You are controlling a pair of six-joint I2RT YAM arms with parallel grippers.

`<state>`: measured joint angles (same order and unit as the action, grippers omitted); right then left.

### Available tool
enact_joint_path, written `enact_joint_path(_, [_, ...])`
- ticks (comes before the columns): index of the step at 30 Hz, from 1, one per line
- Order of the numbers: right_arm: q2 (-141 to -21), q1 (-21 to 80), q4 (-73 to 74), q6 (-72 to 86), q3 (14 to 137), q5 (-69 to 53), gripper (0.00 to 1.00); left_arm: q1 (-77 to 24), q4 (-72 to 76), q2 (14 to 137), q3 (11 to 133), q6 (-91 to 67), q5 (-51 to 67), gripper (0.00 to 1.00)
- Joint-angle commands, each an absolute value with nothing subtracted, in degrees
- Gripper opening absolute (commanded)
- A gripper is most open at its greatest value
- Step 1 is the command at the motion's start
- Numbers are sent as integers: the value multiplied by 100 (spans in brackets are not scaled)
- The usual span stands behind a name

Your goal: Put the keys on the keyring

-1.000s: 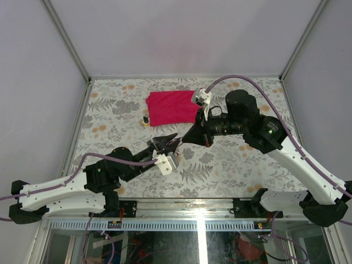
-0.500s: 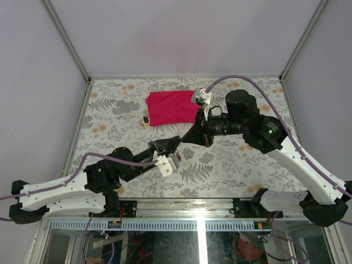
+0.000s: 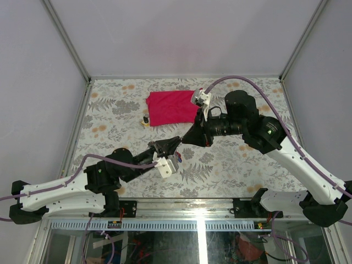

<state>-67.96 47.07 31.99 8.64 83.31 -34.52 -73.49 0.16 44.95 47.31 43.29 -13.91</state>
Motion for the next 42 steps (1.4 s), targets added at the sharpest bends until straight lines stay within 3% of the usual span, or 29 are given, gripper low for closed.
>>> enact_joint_path(1, [-6501, 4693, 3041, 749, 8287, -3271, 27, -7331, 525, 4452, 4755, 4409, -1729, 0])
enact_joint_path(6, [-6049, 4693, 2606, 664, 7985, -2741, 45, -7327, 424, 4437, 4754, 4359, -1853, 0])
enact_joint_path(15, [-5689, 4693, 2588, 1149, 7508, 0, 49, -7332, 234, 4637, 5028, 3857, -2325, 0])
enact_joint_path(20, [-6080, 4682, 3117, 1504, 7688, 613, 49, -7327, -25, 4812, 5295, 3291, -2600, 0])
enact_joint_path(30, [-6669, 3711, 2886, 2114, 7367, -486, 50, -7324, -1469, 4882, 5915, 2698, -2244, 0])
enact_joint_path(36, [-7222, 3656, 1792, 2249, 6963, -977, 50, -7325, -1766, 4862, 6036, 2597, -2610, 0])
enact_joint_path(42, [-8517, 3656, 736, 2410, 7202, -1611, 49, -7322, -2114, 4818, 6179, 2454, -2657, 0])
